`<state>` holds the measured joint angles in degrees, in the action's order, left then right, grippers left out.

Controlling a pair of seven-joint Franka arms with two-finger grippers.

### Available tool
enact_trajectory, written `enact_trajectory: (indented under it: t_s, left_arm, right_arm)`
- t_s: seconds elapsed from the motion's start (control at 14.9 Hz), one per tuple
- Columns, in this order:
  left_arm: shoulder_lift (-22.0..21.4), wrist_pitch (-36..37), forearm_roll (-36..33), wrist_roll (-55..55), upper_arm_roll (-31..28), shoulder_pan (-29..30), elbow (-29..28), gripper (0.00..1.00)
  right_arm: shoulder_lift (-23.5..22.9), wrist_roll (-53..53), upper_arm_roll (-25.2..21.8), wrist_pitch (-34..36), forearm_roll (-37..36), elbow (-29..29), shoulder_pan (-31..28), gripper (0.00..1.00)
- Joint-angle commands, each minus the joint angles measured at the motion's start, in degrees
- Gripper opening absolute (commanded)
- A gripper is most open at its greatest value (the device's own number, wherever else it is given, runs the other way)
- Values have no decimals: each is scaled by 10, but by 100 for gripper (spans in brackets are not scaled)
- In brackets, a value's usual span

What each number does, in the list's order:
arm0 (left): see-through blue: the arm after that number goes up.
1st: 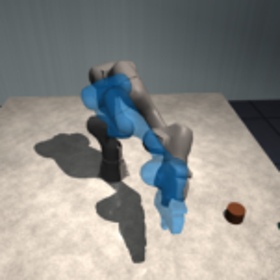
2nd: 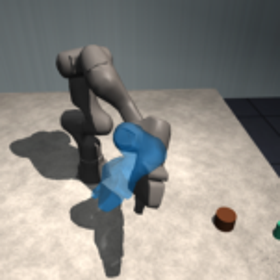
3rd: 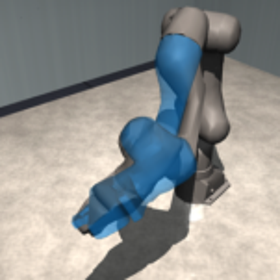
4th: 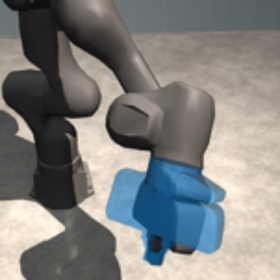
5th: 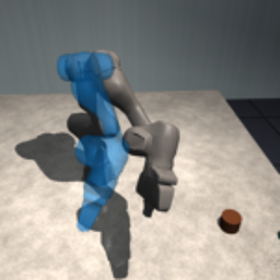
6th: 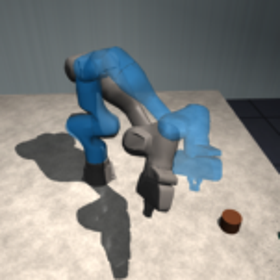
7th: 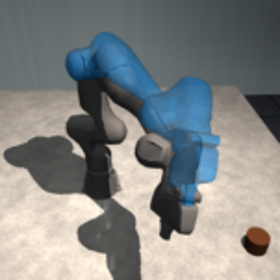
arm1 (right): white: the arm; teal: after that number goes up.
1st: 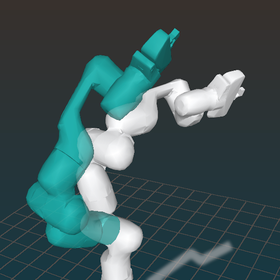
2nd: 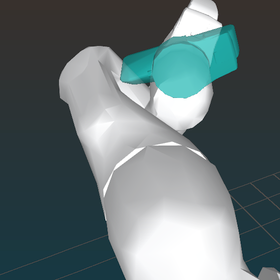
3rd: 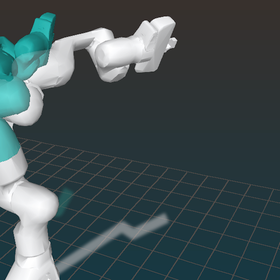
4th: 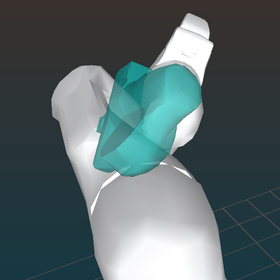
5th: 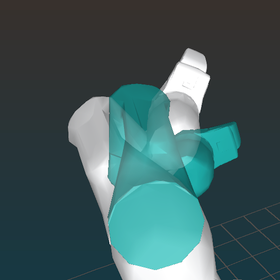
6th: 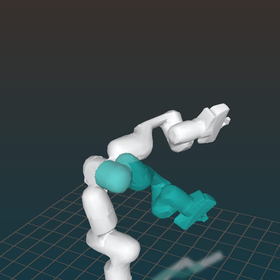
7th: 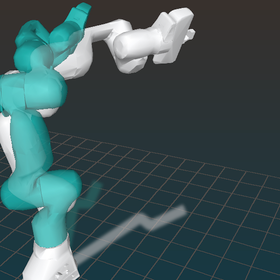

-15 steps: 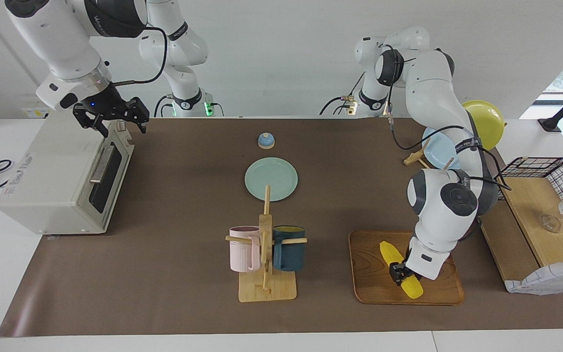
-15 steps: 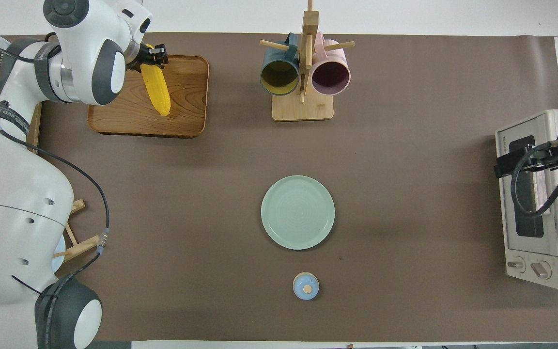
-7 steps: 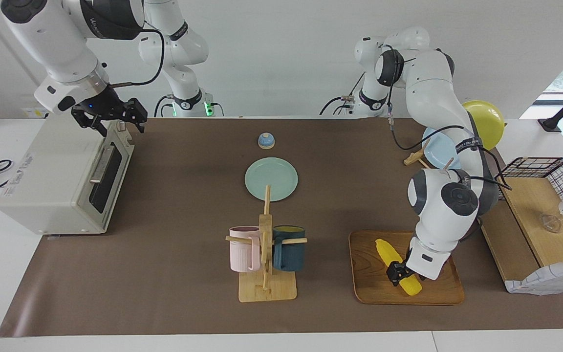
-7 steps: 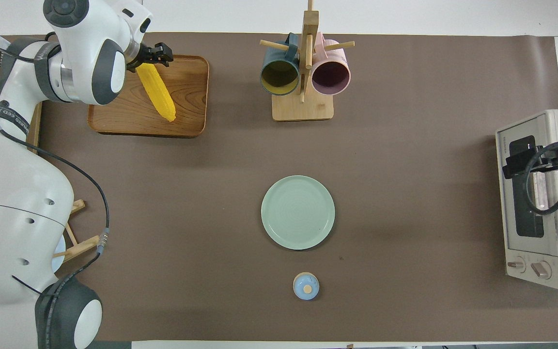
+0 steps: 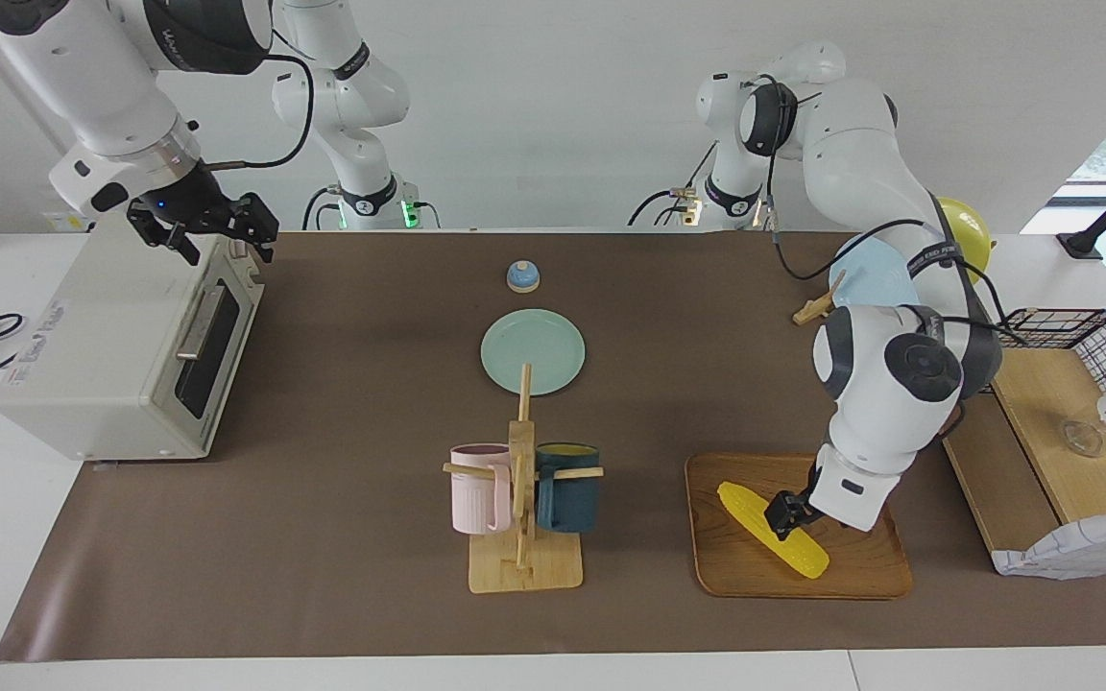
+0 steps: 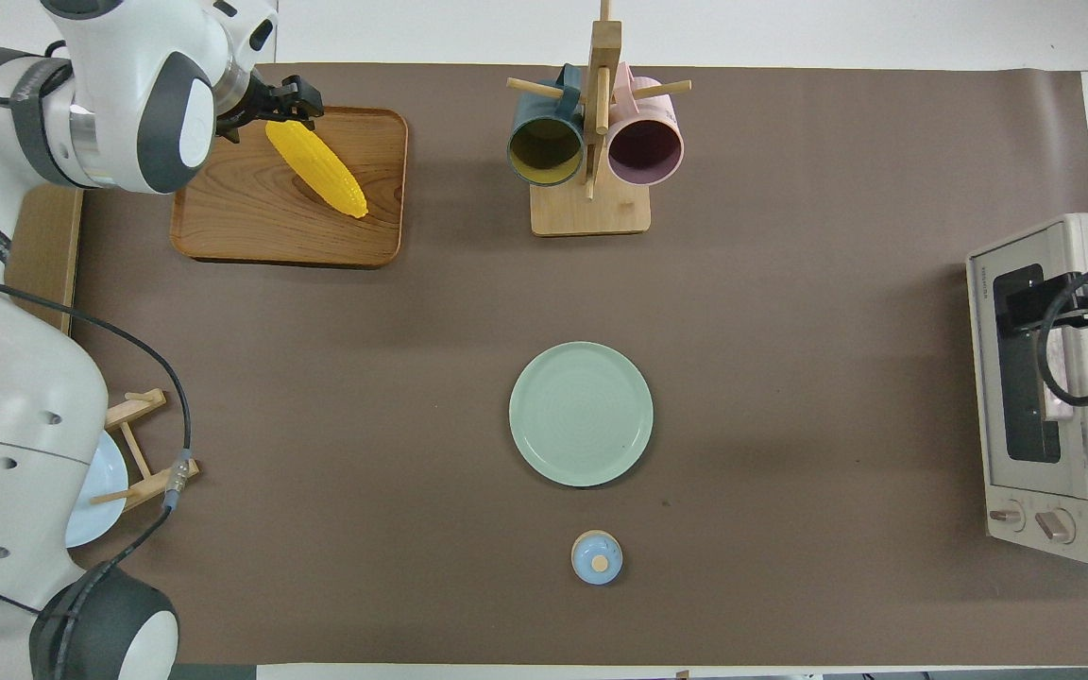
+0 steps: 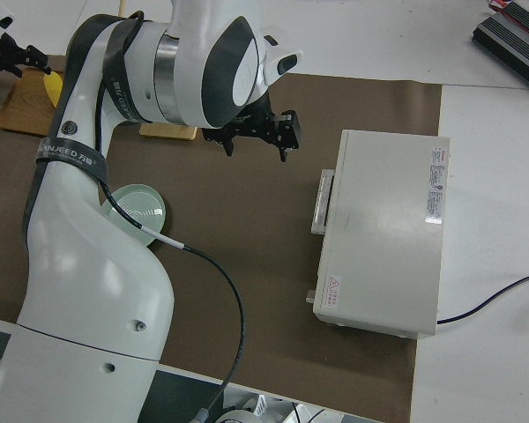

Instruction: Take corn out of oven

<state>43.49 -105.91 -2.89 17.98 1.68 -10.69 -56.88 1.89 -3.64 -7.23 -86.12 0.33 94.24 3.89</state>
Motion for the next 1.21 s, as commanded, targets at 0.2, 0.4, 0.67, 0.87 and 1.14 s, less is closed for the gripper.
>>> enact_trajectory:
  t_s: [0.2,0.4,0.67,0.87,1.14]
  left_arm:
    - [-216,113,-8,1,3,4,-169,100]
    - [-270,198,-7,-1,3,6,-176,100]
    - [-343,276,-7,-1,3,2,-205,100]
    - [-436,287,-1,-1,4,6,-291,100]
    - [-487,282,14,-1,7,12,-364,100]
  right_arm:
    - [10,7,-3,-2,-8,2,6,100]
    - [10,7,-3,-4,-3,3,3,100]
    - [11,7,-3,-1,-3,4,5,100]
    - [11,7,-3,-1,-2,4,2,100]
    - [11,7,-3,-1,-2,4,3,100]
